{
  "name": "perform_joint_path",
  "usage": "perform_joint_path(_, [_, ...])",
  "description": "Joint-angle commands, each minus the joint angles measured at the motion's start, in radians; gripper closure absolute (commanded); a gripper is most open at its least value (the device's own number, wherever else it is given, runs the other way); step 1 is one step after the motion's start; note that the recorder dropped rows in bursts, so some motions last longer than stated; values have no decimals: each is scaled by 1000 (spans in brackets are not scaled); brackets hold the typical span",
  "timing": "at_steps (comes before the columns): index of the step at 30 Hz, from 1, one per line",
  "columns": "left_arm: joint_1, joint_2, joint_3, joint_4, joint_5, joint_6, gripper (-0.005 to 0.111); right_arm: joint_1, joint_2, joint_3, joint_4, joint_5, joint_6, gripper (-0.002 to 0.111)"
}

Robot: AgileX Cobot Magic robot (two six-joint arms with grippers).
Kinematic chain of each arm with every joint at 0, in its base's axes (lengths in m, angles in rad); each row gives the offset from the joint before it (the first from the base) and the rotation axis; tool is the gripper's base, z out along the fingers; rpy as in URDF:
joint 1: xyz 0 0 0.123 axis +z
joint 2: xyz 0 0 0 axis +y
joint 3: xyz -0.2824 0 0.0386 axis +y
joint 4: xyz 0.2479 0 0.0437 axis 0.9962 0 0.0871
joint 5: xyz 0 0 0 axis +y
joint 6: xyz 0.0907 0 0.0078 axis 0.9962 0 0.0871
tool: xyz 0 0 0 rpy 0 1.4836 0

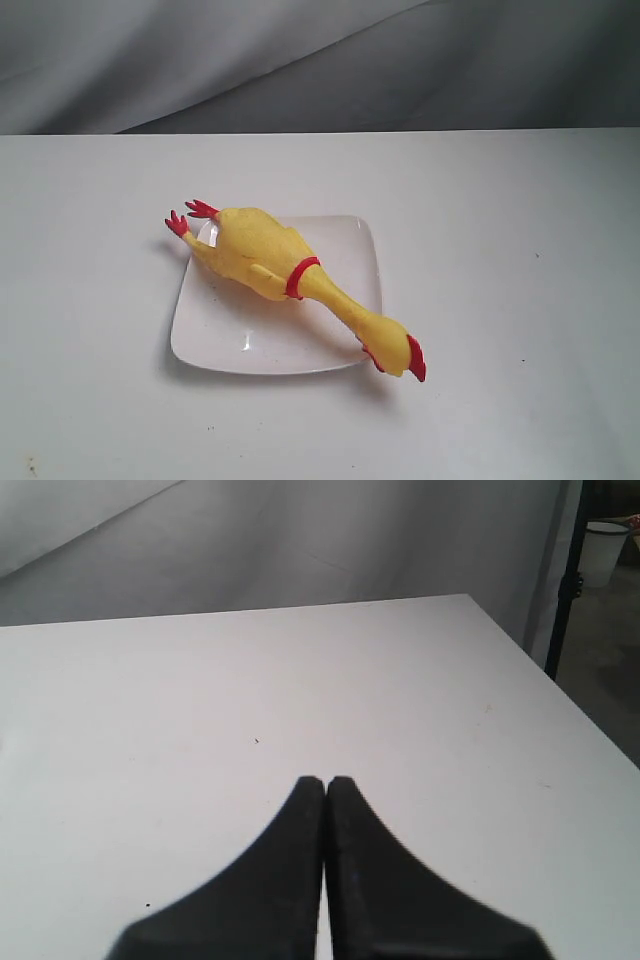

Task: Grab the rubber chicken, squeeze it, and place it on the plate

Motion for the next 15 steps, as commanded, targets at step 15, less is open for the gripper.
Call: perform_joint_path(15, [182,-371,3,-6,349,105,107,-9,-2,3,9,-2,2,108])
